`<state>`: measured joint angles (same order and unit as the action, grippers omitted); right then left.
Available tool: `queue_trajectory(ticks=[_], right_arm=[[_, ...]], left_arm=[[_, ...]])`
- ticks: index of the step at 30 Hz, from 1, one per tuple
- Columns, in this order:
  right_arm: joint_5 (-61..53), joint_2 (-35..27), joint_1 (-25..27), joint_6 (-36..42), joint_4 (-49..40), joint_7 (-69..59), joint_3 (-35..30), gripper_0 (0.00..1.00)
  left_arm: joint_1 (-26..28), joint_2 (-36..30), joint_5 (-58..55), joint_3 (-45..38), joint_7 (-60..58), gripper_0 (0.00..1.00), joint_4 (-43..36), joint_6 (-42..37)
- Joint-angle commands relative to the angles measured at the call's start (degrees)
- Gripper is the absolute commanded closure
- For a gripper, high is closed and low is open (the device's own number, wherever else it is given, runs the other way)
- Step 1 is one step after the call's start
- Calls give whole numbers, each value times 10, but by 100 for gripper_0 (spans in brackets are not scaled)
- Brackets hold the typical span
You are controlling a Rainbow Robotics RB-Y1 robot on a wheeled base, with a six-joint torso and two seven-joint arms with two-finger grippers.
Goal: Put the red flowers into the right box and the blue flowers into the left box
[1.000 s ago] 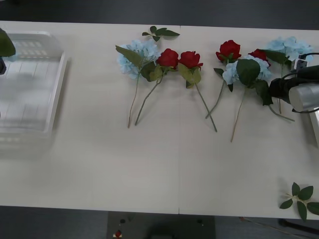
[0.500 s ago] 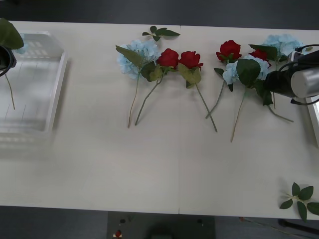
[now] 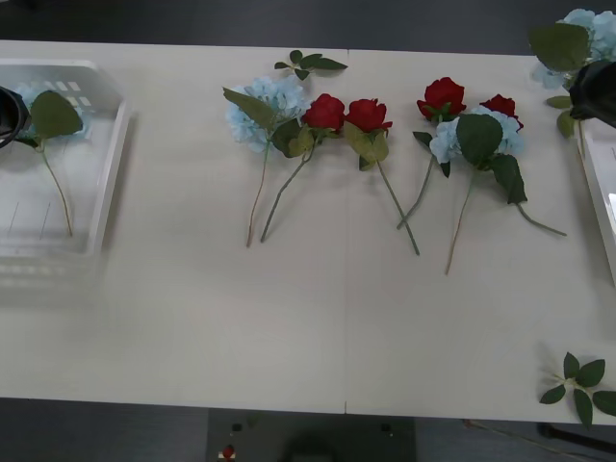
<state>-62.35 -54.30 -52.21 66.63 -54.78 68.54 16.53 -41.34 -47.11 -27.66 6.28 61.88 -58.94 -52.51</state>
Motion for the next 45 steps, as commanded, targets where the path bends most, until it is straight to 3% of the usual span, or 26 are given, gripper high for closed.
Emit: queue_trajectory(ticks=[1,5,10,16,22,26,33,36,40,45], right_arm=[[-16,-14,-6,99,-56,77,-110,100],[-71,-26,-6,170,-106,138,-163,100],[-170,-54,-6,172,-160,215,-164,100],[-247,-63,-5,170,-215,354,-163,100],[-356,-64,-5,95,-231,483,-120,100],[-440,-64,-5,29,-238,539,-79,100],[-589,-64,-5,-87,-247,561,10,100],[-639,-64,-5,-150,-268,559,51,100],[-651,-54,-5,-231,-314,534,100,100],[-650,-28,-7,-282,-346,496,131,100]], left_arm=[[5,-33,7,-4,-21,2,-4,4],[6,-50,4,-3,-9,3,-5,-30],[4,-78,-63,-16,68,3,-11,-98],[4,-101,-129,-65,136,3,-89,-236],[4,-113,-187,-93,141,3,-211,-387],[4,-106,-201,-81,90,3,-295,-441],[-19,-75,-260,-30,18,2,-342,-403],[-25,-53,-298,-12,19,3,-342,-342],[-30,-28,-349,29,30,3,-342,-239],[-34,-12,-396,59,90,3,-341,-173]])
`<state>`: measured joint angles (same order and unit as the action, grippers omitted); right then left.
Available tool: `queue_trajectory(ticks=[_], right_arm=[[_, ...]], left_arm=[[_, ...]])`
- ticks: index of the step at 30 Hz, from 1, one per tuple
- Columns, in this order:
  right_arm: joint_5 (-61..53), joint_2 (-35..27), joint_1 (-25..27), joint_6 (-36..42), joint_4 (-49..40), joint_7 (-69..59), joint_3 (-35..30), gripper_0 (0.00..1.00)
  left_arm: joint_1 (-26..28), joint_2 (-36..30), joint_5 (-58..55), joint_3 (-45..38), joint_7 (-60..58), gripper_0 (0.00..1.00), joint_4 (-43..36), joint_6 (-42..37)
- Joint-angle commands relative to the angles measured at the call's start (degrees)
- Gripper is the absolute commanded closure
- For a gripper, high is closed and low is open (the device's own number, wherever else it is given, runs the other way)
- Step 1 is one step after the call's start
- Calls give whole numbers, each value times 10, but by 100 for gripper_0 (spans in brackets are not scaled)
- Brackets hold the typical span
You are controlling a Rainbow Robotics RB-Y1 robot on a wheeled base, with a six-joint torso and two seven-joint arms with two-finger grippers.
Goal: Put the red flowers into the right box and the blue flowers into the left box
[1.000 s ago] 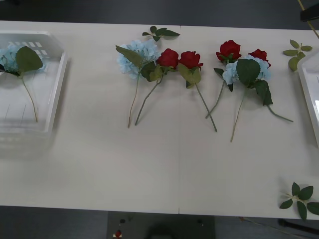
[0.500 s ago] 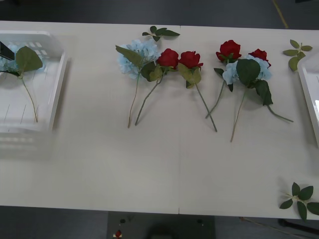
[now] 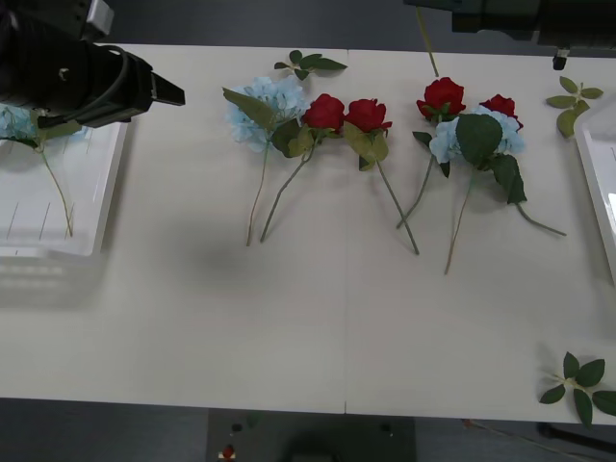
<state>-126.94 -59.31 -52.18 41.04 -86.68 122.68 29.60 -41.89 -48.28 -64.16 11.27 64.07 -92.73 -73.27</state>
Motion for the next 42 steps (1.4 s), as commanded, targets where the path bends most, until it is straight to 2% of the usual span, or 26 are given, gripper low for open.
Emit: queue_trajectory(ticks=[1,8,12,19,25,30,36,42], right_arm=[[-4,28,-8,-33,-32,-47,5,100],[-9,65,-22,-69,-38,-63,36,100],[-9,86,-38,-115,-41,-68,65,100],[-9,109,-57,-142,-42,-75,93,100],[-8,133,-65,-170,-42,-77,116,100],[-13,146,-79,-207,-41,-82,146,100],[-13,162,-87,-234,-42,-86,167,100],[-13,174,-97,-261,-42,-89,189,100]], left_arm=[[-28,2,-45,10,85,3,-4,38],[-28,6,-157,10,184,3,-2,48],[-28,6,-179,10,246,3,-2,50],[-23,16,-248,10,346,3,9,79],[-18,62,-395,9,543,3,91,88],[-16,105,-471,4,672,3,156,74],[12,176,-486,-69,710,3,165,24],[33,198,-510,-119,710,3,165,16]])
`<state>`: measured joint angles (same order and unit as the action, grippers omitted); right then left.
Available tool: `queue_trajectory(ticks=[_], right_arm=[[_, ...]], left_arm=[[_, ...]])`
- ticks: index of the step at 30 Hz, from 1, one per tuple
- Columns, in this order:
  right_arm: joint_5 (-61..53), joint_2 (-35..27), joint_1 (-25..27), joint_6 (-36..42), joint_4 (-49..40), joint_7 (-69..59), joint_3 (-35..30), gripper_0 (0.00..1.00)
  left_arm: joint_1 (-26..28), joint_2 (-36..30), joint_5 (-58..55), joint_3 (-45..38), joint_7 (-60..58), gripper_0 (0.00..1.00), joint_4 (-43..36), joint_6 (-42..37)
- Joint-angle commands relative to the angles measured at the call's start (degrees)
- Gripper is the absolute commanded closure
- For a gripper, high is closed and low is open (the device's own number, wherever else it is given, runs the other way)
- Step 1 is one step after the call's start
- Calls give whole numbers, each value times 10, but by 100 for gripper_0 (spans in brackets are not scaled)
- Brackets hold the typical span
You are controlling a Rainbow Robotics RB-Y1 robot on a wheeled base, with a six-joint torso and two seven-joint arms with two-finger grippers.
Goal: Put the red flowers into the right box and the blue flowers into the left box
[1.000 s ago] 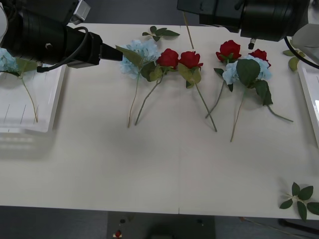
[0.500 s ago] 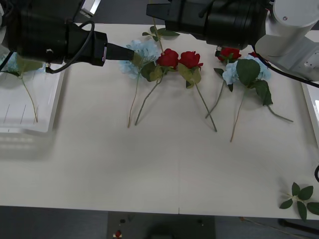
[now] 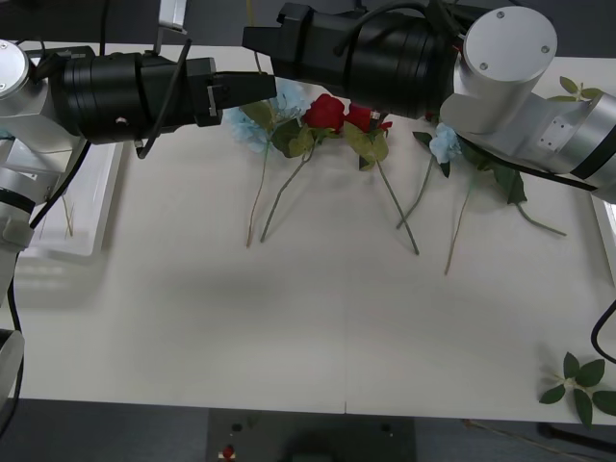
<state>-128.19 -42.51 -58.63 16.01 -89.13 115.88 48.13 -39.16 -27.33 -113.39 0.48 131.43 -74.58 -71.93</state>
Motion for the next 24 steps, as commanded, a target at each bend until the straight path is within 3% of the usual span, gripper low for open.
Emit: queue_trajectory(ticks=[1,13,24], right_arm=[[0,8,-32,-12,-17,-21,4,100],[-4,12,-32,-12,-17,-21,4,100],[-12,12,-36,-22,-18,-21,4,100]], left_arm=[[7,-11,-19,-13,37,3,-16,2],[21,-15,-28,-27,35,3,-15,5],[25,-32,-32,37,44,3,-15,23]])
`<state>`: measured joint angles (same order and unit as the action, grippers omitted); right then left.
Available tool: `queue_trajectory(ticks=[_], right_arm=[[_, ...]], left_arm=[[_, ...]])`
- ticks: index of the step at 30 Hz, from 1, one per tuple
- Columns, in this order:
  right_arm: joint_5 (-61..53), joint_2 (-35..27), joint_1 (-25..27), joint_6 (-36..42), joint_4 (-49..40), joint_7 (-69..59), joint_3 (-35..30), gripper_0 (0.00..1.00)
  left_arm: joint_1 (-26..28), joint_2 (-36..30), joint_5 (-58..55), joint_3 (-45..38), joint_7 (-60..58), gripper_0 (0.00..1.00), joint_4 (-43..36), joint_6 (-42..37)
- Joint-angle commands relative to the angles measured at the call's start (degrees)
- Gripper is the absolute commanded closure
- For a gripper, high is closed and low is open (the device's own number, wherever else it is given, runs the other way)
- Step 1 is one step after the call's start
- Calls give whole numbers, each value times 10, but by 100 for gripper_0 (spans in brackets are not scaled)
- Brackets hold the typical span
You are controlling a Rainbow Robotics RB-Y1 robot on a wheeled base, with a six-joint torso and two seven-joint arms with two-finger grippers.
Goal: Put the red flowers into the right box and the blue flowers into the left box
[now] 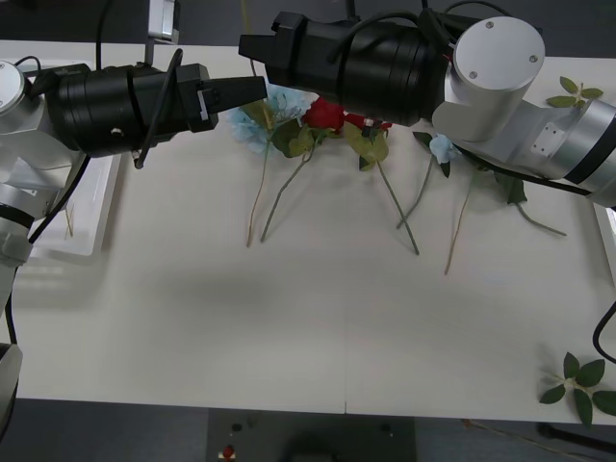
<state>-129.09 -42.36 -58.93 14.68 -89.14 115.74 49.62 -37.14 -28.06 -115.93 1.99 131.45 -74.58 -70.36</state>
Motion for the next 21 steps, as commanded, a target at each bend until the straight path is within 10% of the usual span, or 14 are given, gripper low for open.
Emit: queue_trajectory(ticks=[1,10,11,13,21], right_arm=[[-3,10,-33,-11,-19,-20,-11,100],[-3,10,-32,-13,-19,-21,-11,100],[-3,10,-32,-14,-19,-20,-10,100],[-3,11,-32,-14,-18,-20,-10,100],[-8,10,-32,-14,-18,-21,-11,100]], left_arm=[[4,-24,-7,24,45,3,-15,7],[3,-23,-14,42,55,3,-16,7],[3,-24,-14,43,56,11,-16,7],[3,-24,-14,46,57,100,-16,7],[1,-24,-14,46,62,100,-16,11]])
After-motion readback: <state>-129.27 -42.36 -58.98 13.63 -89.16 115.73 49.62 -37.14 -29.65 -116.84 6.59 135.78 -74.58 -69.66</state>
